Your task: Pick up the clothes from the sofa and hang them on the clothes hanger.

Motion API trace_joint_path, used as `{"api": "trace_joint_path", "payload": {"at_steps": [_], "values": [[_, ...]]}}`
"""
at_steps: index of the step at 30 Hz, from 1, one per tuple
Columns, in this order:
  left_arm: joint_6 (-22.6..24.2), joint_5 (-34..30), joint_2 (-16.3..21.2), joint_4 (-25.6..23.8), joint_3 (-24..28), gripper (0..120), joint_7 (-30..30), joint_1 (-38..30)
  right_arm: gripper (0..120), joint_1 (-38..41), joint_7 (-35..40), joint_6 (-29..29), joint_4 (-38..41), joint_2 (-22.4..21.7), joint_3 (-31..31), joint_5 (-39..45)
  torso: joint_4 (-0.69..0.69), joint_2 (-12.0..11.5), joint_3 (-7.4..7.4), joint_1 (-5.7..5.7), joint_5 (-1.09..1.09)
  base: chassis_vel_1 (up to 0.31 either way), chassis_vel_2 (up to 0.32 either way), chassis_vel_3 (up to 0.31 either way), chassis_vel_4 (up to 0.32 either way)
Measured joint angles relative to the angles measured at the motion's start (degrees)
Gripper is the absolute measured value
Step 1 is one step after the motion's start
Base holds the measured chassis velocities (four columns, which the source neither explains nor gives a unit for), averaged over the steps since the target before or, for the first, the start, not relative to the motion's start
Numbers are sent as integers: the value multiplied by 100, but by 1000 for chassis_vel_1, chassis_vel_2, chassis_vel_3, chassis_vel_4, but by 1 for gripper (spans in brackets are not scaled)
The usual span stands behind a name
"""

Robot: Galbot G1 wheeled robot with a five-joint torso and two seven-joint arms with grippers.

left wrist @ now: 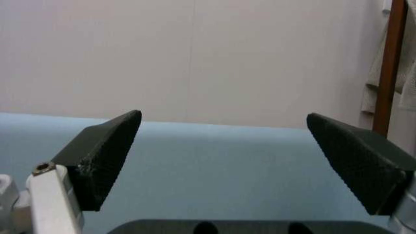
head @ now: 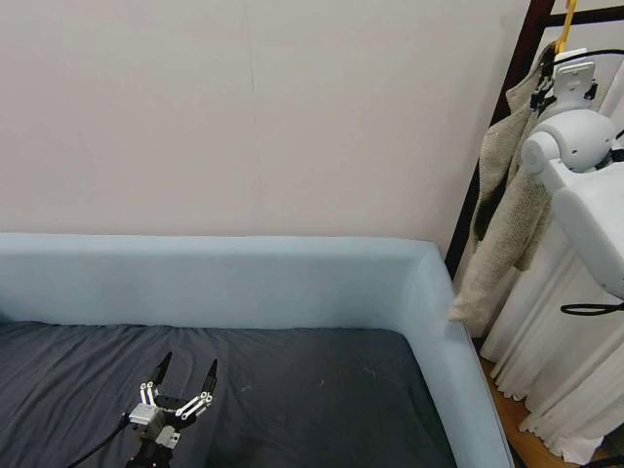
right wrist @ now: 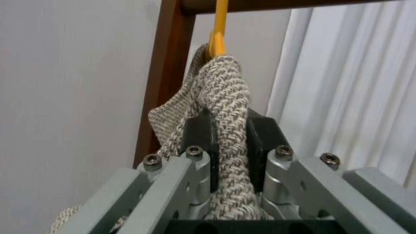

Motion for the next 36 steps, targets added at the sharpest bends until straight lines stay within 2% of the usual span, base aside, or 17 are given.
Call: {"api": "trace_joint_path", "payload": {"at_steps": [21,30,36], "values": [[-16,-76,59,70,28,100,0,-20,10,107,119,-7,-538,295,37,288,0,1,-1,0,0,0,0,0,0],[-32,-126,79,63,-8,100,5,-1,10,-35,31,110,-123,158,70,898,-2,1,-1,0,0,0,0,0,0],[-67,-104,35,40,-3,100,11,41,34,-429,-263,211,658,-168,300,1202,4,0,0,0,1,0,0,0,0]]}}
